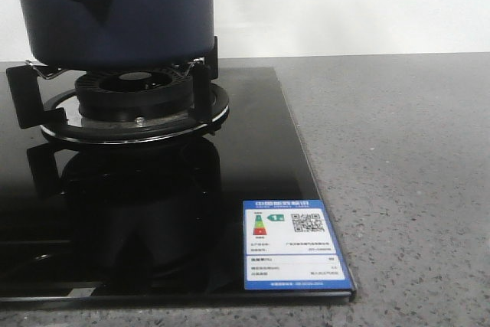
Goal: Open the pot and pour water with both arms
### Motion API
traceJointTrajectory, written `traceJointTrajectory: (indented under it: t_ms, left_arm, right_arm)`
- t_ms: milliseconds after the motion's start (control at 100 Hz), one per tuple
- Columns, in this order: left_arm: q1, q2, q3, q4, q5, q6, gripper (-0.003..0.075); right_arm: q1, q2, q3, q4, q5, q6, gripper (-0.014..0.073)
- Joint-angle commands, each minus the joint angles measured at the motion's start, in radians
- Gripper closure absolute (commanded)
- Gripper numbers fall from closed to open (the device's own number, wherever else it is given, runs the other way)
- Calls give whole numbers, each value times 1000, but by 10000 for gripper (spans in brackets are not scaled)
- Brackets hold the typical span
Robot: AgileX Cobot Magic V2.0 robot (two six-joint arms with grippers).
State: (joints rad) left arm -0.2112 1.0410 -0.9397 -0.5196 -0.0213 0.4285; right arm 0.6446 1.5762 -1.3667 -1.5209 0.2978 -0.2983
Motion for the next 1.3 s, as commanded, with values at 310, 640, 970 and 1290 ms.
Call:
traceJointTrajectory:
  t_ms: [310,640,970,1290]
  left_arm:
    - [4,-21,-38,-9,-95,-5,388]
    - [4,-21,-38,0,-95,-5,388]
    - [4,-21,-38,2,-95,-5,388]
    - [4,-21,-38,2,-95,-5,388]
  right_arm:
    - [3,-50,-38,52,20,331,225]
    - [-38,-110,-38,66,124,812,225]
    - [-209,-230,40,105,107,1279,225]
    - [-404,-393,339,105,-113,1463,225]
